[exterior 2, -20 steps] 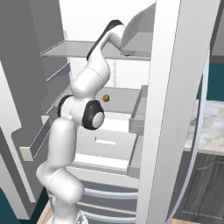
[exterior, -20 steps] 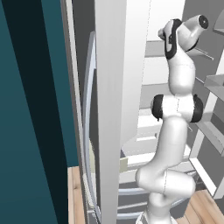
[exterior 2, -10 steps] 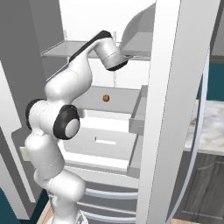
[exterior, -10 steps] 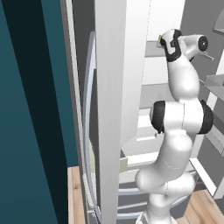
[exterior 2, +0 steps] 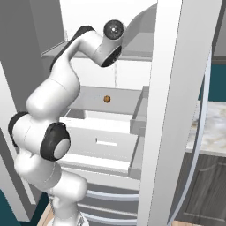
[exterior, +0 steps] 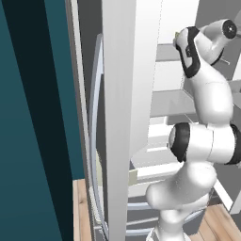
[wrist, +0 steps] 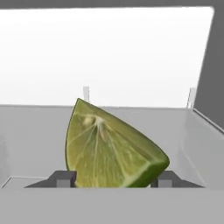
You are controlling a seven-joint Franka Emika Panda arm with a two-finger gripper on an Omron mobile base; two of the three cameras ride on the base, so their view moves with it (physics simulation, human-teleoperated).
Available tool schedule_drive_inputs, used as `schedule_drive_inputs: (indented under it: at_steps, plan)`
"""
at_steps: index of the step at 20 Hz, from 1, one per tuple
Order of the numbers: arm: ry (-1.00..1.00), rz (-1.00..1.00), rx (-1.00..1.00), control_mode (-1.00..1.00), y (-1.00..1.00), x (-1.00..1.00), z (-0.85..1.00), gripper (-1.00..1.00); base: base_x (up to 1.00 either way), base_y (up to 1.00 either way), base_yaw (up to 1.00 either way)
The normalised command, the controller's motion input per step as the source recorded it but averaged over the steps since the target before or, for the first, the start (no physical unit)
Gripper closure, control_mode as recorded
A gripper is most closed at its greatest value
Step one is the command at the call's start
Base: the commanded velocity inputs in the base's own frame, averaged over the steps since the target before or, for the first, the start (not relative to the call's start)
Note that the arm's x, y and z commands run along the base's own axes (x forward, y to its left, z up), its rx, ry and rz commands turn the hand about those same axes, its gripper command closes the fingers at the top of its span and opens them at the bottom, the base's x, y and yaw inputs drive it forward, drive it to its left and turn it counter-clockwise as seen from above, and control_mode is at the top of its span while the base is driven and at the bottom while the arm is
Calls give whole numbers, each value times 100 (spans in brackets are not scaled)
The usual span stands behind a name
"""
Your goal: Move the apricot and lemon wedge from the top shelf to the second highest shelf to make space. Then, place the pitcher from the counter on the cleared top shelf.
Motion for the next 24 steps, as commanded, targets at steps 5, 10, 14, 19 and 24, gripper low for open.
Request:
schedule_drive_inputs:
  at_steps: [5,10,14,19,24]
  plan:
    - [-8,0,-15,-100,45,-100,-46,100,0,0,0]
    - [-11,0,-10,-100,33,-100,-54,100,0,0,0]
    - [2,0,-6,-100,4,-100,-40,100,0,0,0]
    - [13,0,-5,-100,0,-98,-57,100,0,0,0]
    - [11,0,-3,-100,4,-48,-86,100,0,0,0]
